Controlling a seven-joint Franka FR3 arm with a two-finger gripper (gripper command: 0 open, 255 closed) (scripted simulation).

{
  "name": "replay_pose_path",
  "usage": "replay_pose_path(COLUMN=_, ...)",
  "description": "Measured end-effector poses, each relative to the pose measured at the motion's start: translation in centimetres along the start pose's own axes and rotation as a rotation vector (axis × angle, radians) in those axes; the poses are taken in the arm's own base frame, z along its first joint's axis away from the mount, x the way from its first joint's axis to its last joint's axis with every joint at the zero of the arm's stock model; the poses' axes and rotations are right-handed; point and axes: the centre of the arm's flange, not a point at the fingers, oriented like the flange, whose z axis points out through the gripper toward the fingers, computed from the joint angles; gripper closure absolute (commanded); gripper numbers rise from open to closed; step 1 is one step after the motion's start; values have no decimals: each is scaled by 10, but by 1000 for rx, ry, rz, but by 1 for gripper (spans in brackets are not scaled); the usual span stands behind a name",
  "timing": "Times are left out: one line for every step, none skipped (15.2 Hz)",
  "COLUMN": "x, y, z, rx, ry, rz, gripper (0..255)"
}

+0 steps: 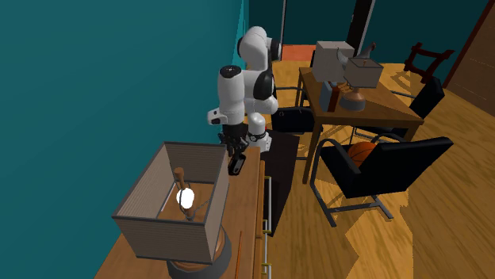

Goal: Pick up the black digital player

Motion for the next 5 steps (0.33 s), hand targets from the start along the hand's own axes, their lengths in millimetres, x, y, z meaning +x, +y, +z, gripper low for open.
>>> replay_pose_path(x=0, y=0, z=-5, rx=0, ry=0, rz=0, gripper=255)
replay_pose_path(x=1, y=0, z=-11, rx=0, ry=0, rz=0, gripper=255)
replay_pose_path(x=0, y=0, z=-15, rx=0, ry=0, rz=0, gripper=255)
replay_pose_path(x=-1, y=0, z=-21, rx=0, ry=0, rz=0, gripper=255)
replay_pose_path(x=-1, y=0, z=-24, rx=0, ry=0, rz=0, gripper=255)
